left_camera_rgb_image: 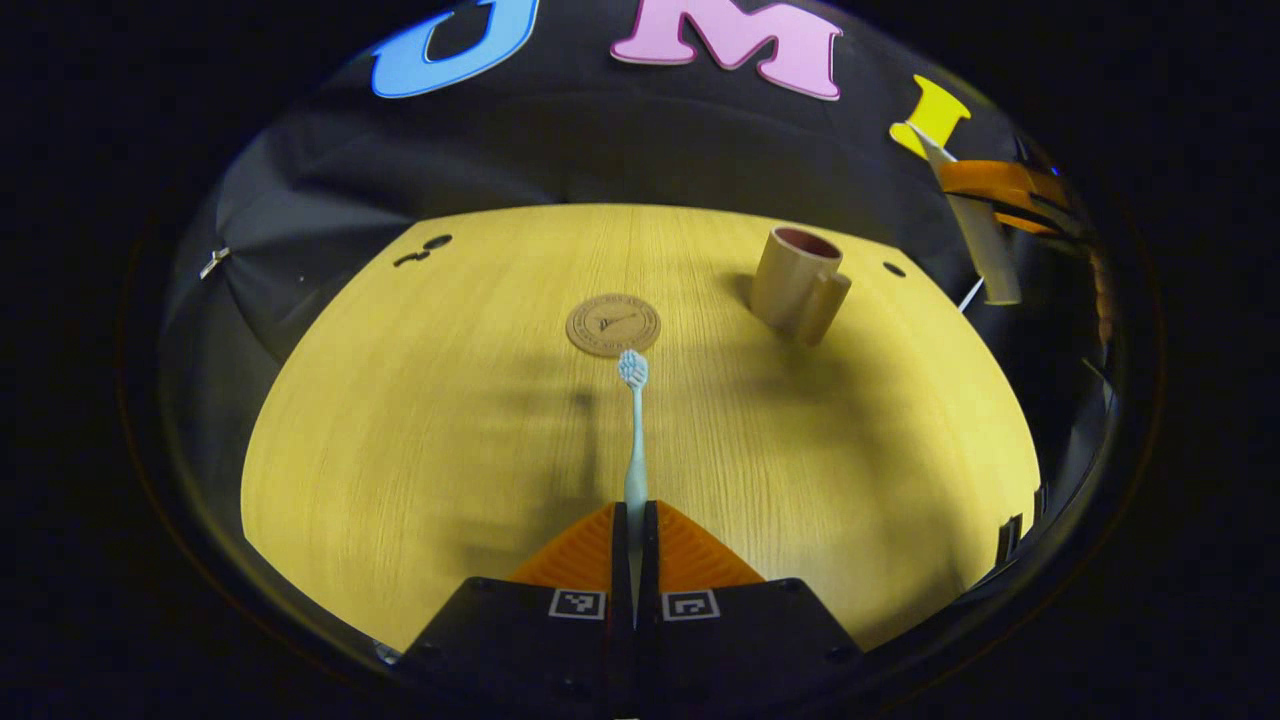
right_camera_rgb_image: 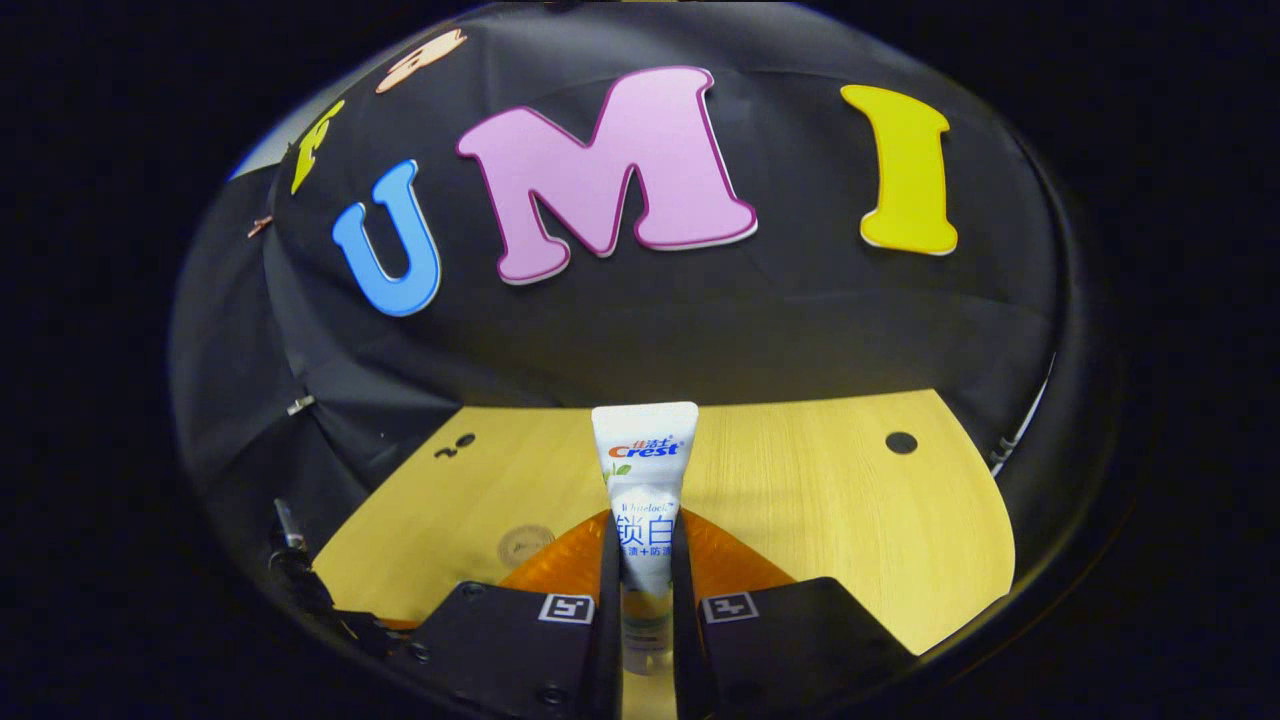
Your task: Put the toothbrush and toothpaste on the desktop into the cup, then pick up the cup and place it on the coaster on the desktop.
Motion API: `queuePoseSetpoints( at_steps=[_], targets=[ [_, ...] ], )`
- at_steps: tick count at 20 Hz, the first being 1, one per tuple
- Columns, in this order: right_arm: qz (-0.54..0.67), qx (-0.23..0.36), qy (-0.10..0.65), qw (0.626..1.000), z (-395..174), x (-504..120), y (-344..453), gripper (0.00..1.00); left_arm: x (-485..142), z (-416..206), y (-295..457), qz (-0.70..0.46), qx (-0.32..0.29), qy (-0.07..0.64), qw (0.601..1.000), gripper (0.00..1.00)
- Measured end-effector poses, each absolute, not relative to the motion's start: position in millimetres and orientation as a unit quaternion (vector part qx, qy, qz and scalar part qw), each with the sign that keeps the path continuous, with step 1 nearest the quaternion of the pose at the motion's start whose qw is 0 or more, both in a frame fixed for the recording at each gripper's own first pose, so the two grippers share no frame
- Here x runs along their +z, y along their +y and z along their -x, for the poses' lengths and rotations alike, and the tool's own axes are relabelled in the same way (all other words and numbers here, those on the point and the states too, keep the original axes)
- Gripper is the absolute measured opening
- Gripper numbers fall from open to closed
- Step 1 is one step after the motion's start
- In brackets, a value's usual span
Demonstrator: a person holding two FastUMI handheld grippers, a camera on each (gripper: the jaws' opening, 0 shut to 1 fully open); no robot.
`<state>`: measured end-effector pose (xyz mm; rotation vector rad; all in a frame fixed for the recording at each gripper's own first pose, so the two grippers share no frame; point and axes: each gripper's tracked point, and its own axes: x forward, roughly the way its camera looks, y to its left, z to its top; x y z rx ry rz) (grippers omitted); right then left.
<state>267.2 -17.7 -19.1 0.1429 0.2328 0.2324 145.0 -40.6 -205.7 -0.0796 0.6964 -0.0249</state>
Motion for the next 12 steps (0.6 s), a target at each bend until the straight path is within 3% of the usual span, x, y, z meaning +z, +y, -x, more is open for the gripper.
queuePoseSetpoints(
  at_steps=[8, 12],
  targets=[
    [-0.07, 0.104, -0.012, 0.992, -332, 13, -2, 0.24, -159, -147, -35, 0.024, 0.012, 0.29, 0.957, 0.06],
    [-0.073, 0.102, -0.031, 0.992, -364, 2, 6, 0.24, -137, -155, -43, 0.04, 0.017, 0.274, 0.961, 0.06]
  ],
)
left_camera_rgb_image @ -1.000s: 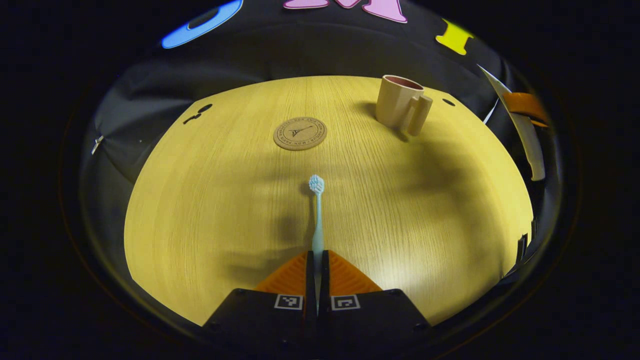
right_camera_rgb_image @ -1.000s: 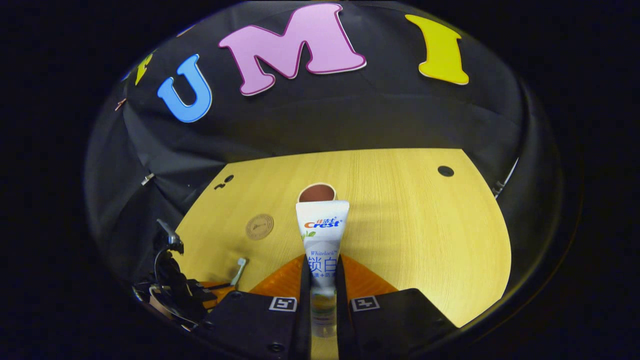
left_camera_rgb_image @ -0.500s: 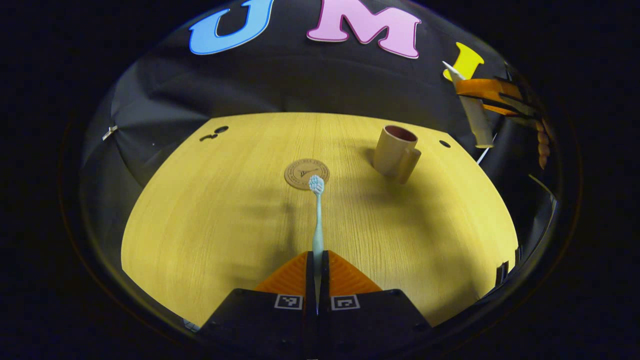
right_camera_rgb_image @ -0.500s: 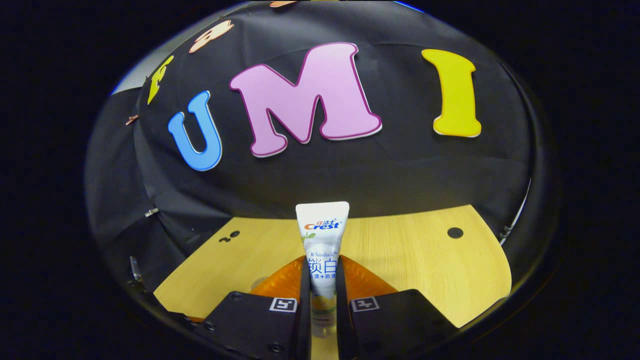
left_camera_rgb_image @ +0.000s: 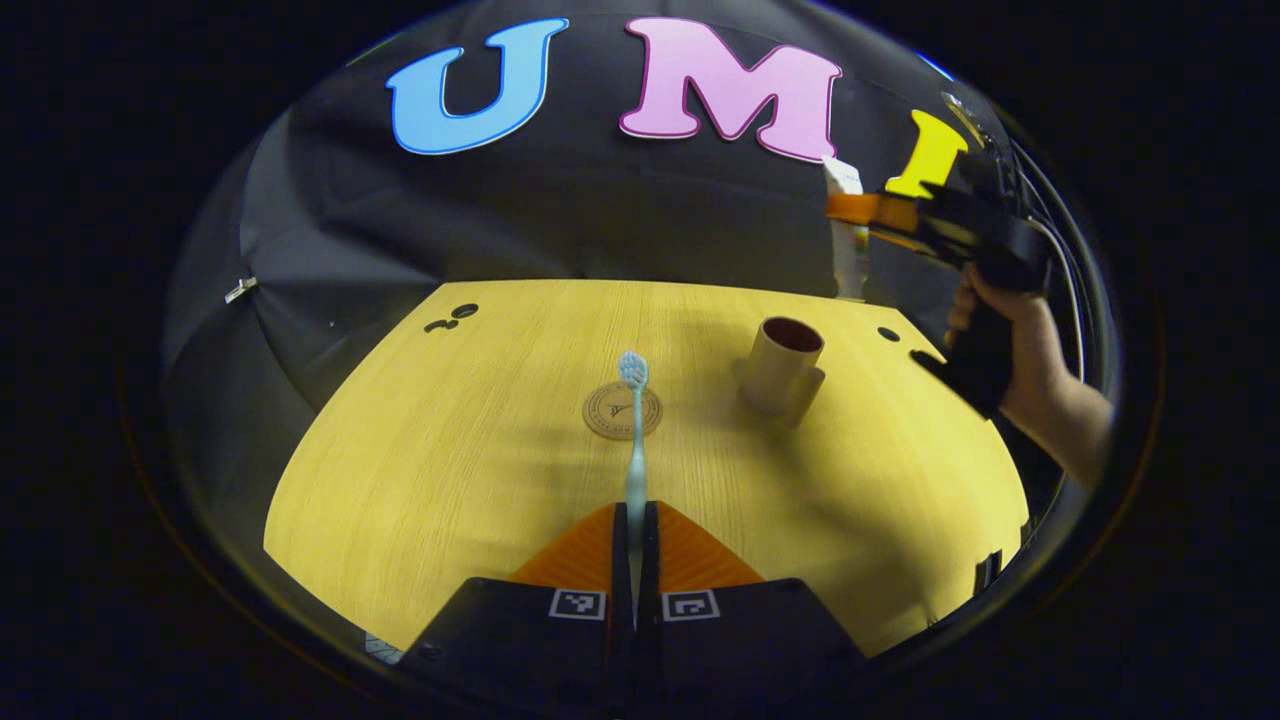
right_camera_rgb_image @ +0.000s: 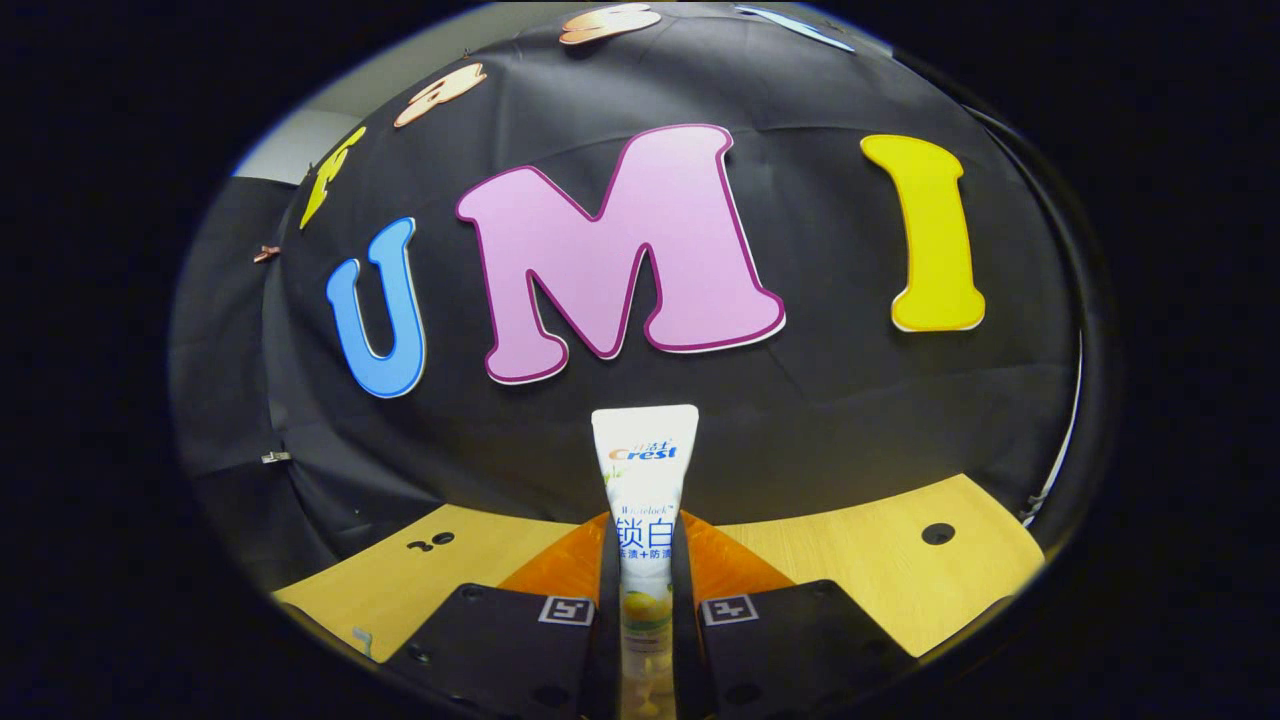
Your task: Put the toothbrush and toothpaste on the desktop into the cup, then pick up the cup and place it on the coaster on the desktop.
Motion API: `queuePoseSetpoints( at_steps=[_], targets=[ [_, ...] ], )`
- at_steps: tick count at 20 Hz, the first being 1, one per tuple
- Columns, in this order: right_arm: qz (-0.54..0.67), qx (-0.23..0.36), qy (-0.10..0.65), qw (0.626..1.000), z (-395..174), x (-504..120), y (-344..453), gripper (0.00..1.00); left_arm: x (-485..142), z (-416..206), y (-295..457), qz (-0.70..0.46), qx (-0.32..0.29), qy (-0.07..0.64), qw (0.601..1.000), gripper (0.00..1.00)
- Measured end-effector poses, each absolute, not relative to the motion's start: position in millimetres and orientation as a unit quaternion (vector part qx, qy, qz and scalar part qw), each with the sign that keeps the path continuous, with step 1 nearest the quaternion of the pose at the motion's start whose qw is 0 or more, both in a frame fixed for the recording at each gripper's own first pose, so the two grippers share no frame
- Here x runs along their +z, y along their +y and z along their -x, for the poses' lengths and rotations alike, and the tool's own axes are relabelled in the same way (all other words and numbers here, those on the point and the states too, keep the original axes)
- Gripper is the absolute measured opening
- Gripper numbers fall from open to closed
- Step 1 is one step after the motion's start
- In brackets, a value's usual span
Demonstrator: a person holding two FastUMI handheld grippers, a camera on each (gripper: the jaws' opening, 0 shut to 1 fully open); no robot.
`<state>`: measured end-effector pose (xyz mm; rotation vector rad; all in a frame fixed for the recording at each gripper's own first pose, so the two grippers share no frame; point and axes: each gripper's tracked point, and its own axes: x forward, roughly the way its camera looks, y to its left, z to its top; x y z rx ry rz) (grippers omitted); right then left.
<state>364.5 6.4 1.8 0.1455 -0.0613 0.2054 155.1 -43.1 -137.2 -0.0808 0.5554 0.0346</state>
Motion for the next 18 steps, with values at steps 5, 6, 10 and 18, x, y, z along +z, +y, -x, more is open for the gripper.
queuePoseSetpoints(
  at_steps=[5, 6, 10, 18],
  targets=[
    [-0.05, 0.112, -0.021, 0.992, -385, -34, 15, 0.24, -105, -171, -44, 0.063, 0.034, 0.246, 0.967, 0.06],
    [-0.048, 0.113, -0.021, 0.992, -387, -39, 15, 0.24, -102, -173, -44, 0.067, 0.036, 0.24, 0.968, 0.06],
    [-0.042, 0.113, -0.028, 0.992, -393, -57, 21, 0.24, -92, -179, -43, 0.067, 0.042, 0.227, 0.971, 0.06],
    [-0.018, 0.113, -0.025, 0.993, -393, -97, 25, 0.25, -92, -200, -59, 0.067, 0.026, 0.212, 0.975, 0.06]
  ],
)
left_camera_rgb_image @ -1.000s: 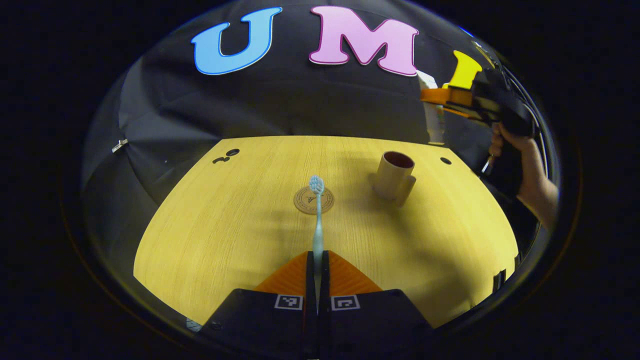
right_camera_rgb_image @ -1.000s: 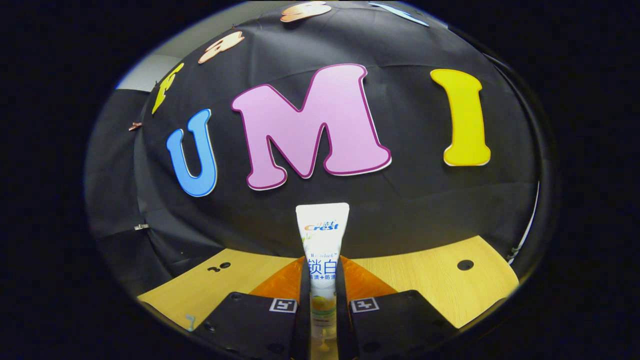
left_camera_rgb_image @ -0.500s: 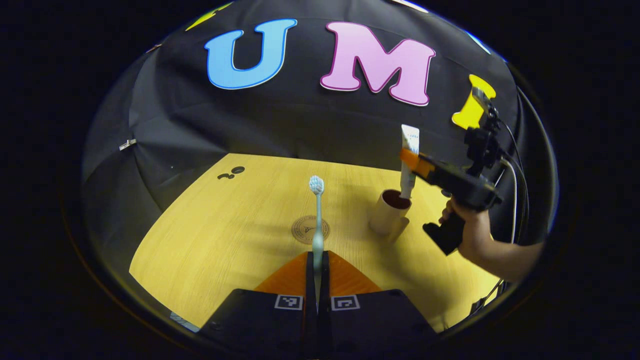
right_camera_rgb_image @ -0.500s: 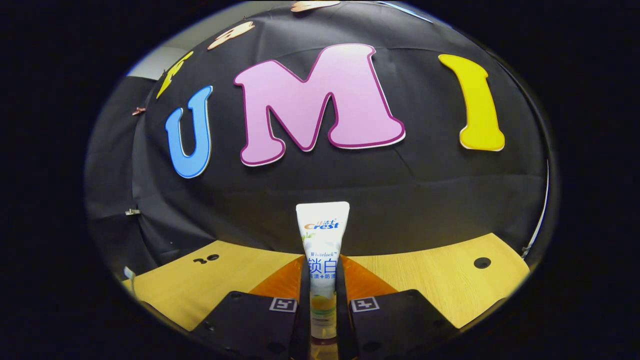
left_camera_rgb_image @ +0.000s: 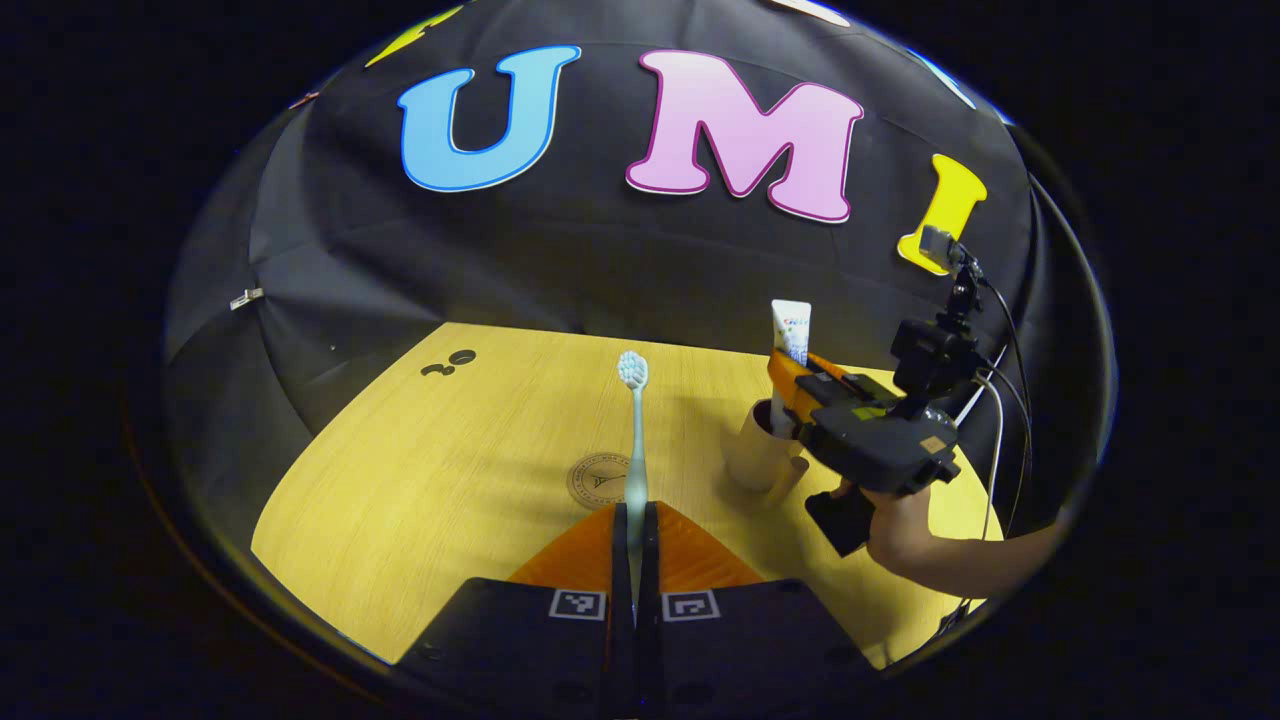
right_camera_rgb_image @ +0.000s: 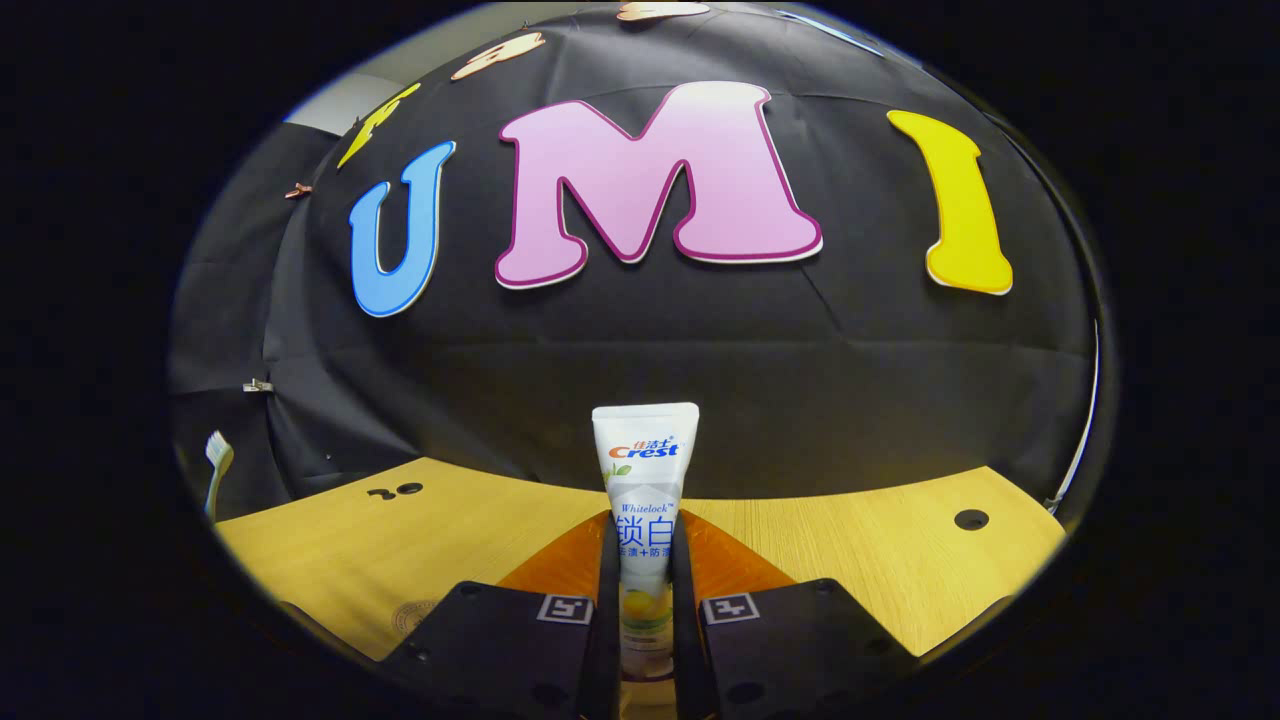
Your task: Put the toothbrush and toothpaste on the desktop into the cup, then pick up the cup and place it on the coaster on the desktop.
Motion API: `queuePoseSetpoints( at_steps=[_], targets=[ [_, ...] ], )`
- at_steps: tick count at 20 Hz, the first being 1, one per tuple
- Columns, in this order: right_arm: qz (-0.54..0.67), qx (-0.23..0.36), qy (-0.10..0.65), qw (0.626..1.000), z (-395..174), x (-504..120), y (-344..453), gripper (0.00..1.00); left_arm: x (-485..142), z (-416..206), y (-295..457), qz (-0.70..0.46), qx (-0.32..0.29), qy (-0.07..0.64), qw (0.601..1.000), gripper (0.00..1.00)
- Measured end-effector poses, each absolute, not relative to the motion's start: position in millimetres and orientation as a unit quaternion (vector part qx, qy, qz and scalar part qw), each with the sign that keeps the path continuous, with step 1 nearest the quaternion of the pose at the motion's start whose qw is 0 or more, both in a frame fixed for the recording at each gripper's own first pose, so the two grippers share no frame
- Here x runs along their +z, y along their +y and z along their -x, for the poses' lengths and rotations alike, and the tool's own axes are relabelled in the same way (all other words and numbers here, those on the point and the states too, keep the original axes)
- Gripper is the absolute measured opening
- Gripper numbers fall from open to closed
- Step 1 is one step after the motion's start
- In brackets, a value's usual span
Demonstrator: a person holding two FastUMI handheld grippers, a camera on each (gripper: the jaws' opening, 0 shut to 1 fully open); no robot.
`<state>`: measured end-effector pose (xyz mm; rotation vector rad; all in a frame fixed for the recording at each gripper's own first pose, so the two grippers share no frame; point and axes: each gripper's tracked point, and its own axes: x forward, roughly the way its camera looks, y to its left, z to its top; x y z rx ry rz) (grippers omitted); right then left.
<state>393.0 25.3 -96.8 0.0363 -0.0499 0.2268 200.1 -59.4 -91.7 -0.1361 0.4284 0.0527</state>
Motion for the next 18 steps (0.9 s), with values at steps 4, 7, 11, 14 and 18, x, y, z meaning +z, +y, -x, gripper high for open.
queuePoseSetpoints(
  at_steps=[4, 7, 11, 14, 18],
  targets=[
    [-0.018, 0.122, 0.005, 0.992, -389, -123, 27, 0.33, -90, -206, -68, 0.07, 0.02, 0.205, 0.976, 0.06],
    [-0.012, 0.12, -0.008, 0.993, -385, -114, 23, 0.59, -84, -211, -74, 0.072, 0.015, 0.198, 0.977, 0.06],
    [-0.024, 0.108, -0.003, 0.994, -371, -100, 2, 1.0, -65, -229, -87, 0.076, -0.001, 0.17, 0.982, 0.06],
    [-0.032, 0.099, 0.012, 0.994, -359, -100, -15, 1.0, -50, -251, -104, 0.089, -0.023, 0.148, 0.985, 0.06],
    [-0.032, 0.093, 0.026, 0.995, -335, -99, -35, 0.99, -32, -288, -129, 0.104, -0.053, 0.117, 0.986, 0.06]
  ],
)
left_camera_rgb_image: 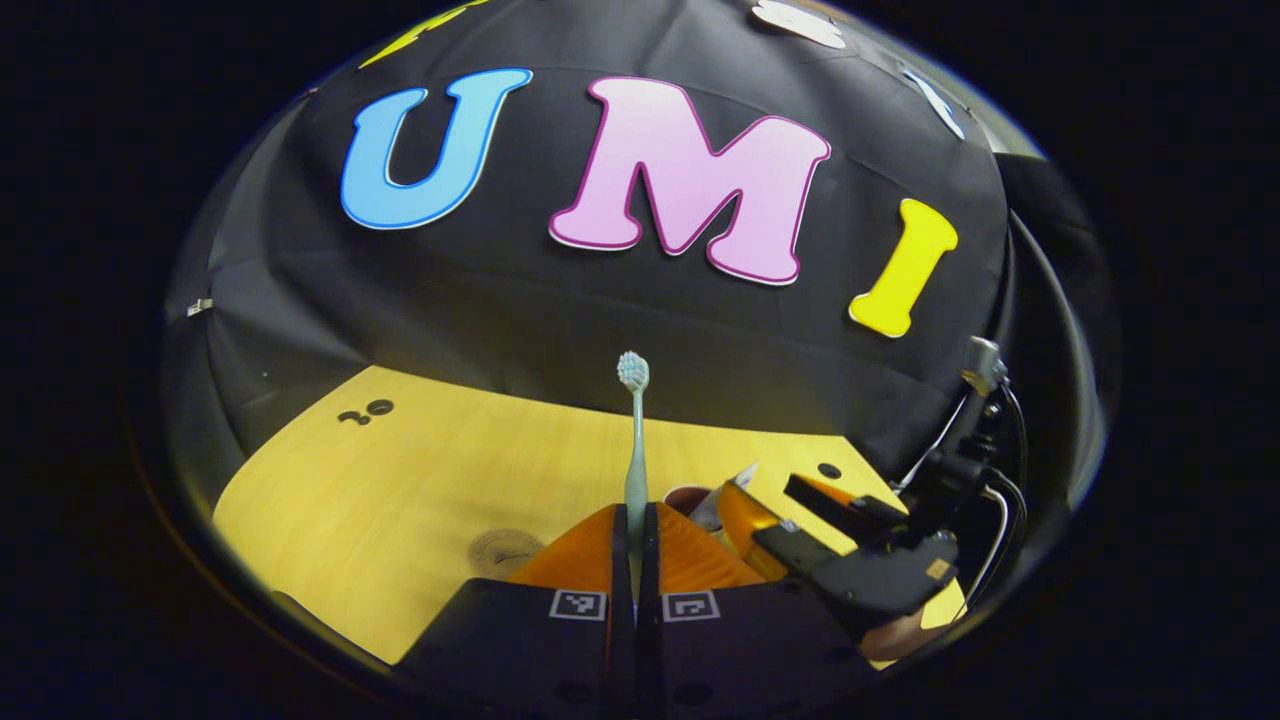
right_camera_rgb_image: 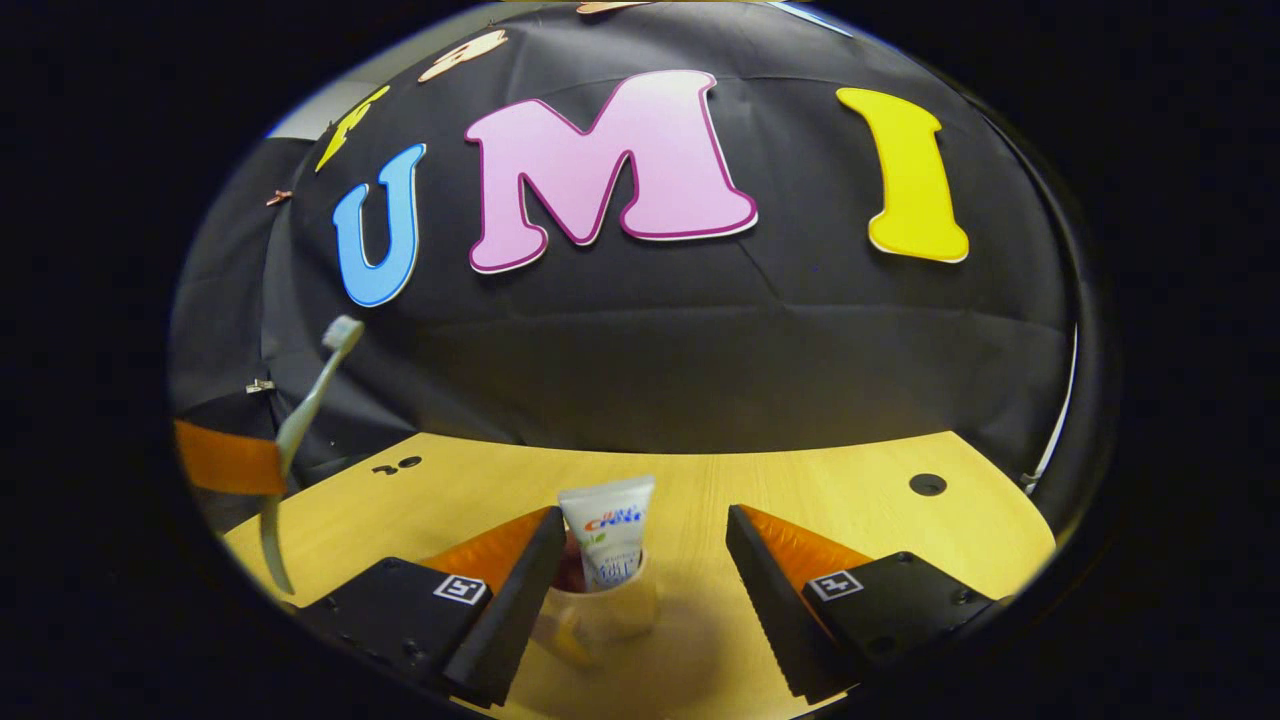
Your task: Put the toothbrush and toothpaste on the desktop into the cup, then pick up the cup and place it on the coaster on the desktop.
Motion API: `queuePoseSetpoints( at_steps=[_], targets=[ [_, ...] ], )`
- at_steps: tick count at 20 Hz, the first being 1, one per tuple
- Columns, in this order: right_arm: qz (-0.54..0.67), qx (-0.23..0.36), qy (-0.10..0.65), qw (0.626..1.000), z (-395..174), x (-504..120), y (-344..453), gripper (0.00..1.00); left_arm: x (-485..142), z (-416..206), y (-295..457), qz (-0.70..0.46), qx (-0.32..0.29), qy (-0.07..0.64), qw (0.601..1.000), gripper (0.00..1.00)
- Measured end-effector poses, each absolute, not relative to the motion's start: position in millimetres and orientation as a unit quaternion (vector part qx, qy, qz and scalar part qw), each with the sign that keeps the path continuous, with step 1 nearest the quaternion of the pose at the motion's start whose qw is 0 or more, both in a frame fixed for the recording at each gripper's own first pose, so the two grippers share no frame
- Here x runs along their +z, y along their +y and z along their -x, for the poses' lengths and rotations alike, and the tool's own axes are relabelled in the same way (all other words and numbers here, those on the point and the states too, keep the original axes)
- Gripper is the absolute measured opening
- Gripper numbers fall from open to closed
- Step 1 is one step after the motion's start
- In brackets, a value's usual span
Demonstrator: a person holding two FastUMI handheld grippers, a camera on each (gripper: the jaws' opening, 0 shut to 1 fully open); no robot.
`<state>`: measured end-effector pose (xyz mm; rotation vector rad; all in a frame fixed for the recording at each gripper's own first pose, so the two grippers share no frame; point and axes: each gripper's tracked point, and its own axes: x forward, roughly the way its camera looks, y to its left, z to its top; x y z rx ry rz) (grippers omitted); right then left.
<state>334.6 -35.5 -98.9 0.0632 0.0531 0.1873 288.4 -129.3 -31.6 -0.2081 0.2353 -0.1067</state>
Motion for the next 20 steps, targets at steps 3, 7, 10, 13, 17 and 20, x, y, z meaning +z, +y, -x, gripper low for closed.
queuePoseSetpoints(
  at_steps=[3, 7, 10, 13, 17, 20],
  targets=[
    [-0.033, 0.098, 0.039, 0.994, -316, -102, -45, 0.98, -16, -317, -143, 0.102, -0.073, 0.086, 0.988, 0.06],
    [-0.028, 0.093, 0.06, 0.993, -298, -114, -62, 0.98, -9, -352, -156, 0.108, -0.094, 0.047, 0.989, 0.06],
    [-0.025, 0.089, 0.076, 0.993, -289, -124, -72, 0.98, -6, -373, -162, 0.112, -0.105, 0.01, 0.988, 0.06],
    [-0.027, 0.089, 0.087, 0.992, -282, -130, -77, 0.98, -9, -394, -168, 0.105, -0.111, -0.016, 0.988, 0.06],
    [-0.023, 0.091, 0.1, 0.991, -277, -140, -79, 0.98, -22, -415, -172, 0.106, -0.117, -0.038, 0.987, 0.06],
    [-0.022, 0.091, 0.112, 0.989, -272, -151, -80, 0.98, -41, -424, -176, 0.099, -0.118, -0.042, 0.987, 0.06]
  ],
)
